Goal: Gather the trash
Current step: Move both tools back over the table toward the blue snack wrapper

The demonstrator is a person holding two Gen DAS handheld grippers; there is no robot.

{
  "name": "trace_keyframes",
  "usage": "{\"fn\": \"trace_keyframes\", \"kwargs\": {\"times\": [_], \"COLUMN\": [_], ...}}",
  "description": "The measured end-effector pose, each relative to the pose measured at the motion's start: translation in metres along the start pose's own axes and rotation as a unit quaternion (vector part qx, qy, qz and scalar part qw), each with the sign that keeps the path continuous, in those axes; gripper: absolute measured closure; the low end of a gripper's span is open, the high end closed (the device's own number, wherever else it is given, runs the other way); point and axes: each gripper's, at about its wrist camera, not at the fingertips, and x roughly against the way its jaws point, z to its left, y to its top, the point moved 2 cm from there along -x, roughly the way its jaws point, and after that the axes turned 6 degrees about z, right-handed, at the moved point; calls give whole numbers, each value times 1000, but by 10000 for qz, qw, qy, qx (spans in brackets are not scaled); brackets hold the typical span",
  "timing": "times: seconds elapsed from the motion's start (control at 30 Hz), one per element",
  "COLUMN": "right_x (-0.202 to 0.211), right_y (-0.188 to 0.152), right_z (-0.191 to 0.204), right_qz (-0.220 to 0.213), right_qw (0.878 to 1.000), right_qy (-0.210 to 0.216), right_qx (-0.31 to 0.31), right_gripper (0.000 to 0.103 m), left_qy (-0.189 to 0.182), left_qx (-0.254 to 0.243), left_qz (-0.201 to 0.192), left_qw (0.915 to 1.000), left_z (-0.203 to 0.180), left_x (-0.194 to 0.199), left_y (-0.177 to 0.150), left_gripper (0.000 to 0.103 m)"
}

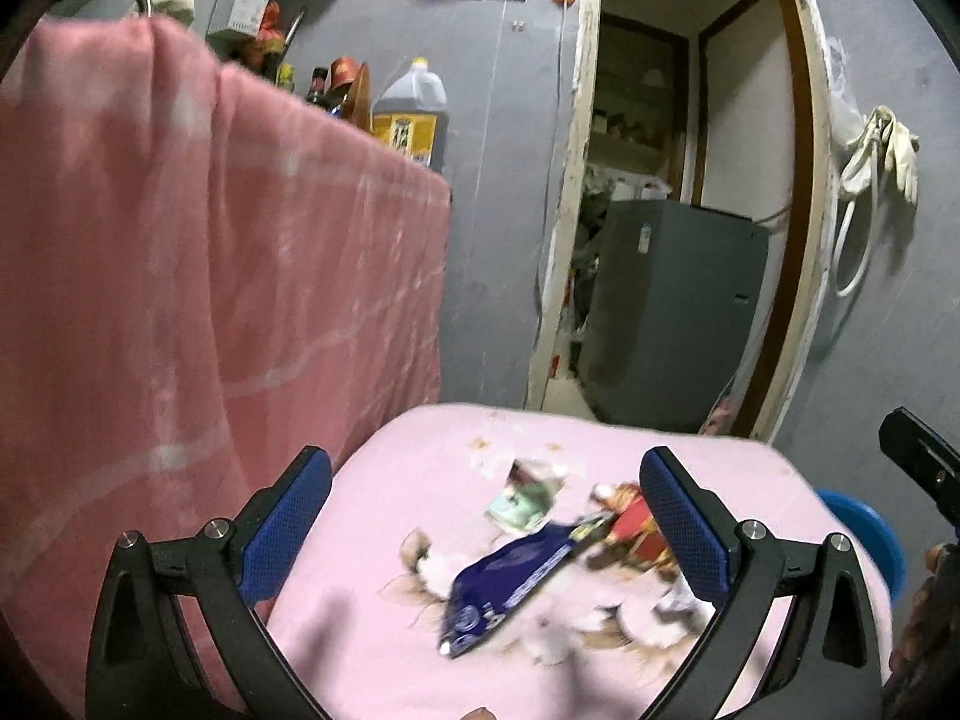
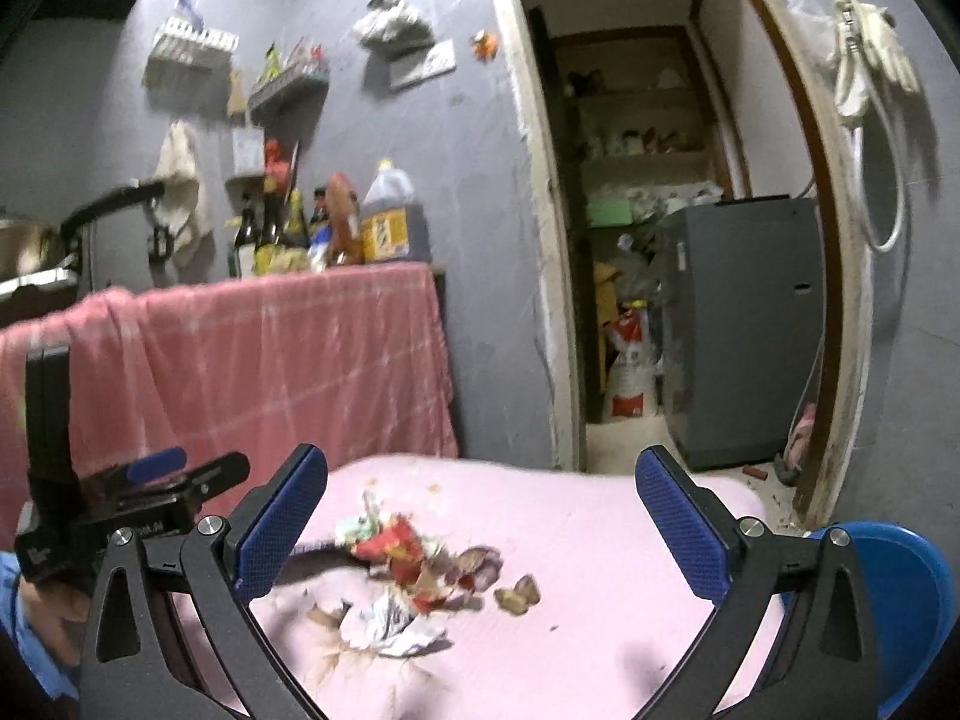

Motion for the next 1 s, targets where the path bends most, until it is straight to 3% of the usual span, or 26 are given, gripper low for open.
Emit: {"fn": "trace_keyframes", "kwargs": {"times": [0.2,0.3,0.4,0.63,0.87,1.0], "right_x": [-29,-47,-60,-78,-82,-85], "right_y": [-20,-33,-42,-56,-62,-64], "right_z": [8,6,4,6,10,15], "right_qz": [699,1196,1571,2125,2360,2452], "right_qw": [9975,9928,9875,9770,9709,9680], "right_qy": [-15,16,57,167,407,524], "right_qx": [136,-25,-94,-85,40,145], "right_gripper": [0,0,0,0,0,1], "left_qy": [-119,-253,-365,-631,-1035,-1253], "left_qx": [-11,203,365,509,361,189], "left_qz": [628,1054,1241,1831,1950,2101], "left_qw": [9980,9939,9909,9798,9747,9694], "left_z": [12,19,25,30,23,17], "left_x": [-21,-35,-41,-61,-61,-65], "left_y": [-18,-26,-26,-25,-23,-22], "left_gripper": [2,2,3,3,4,19]}}
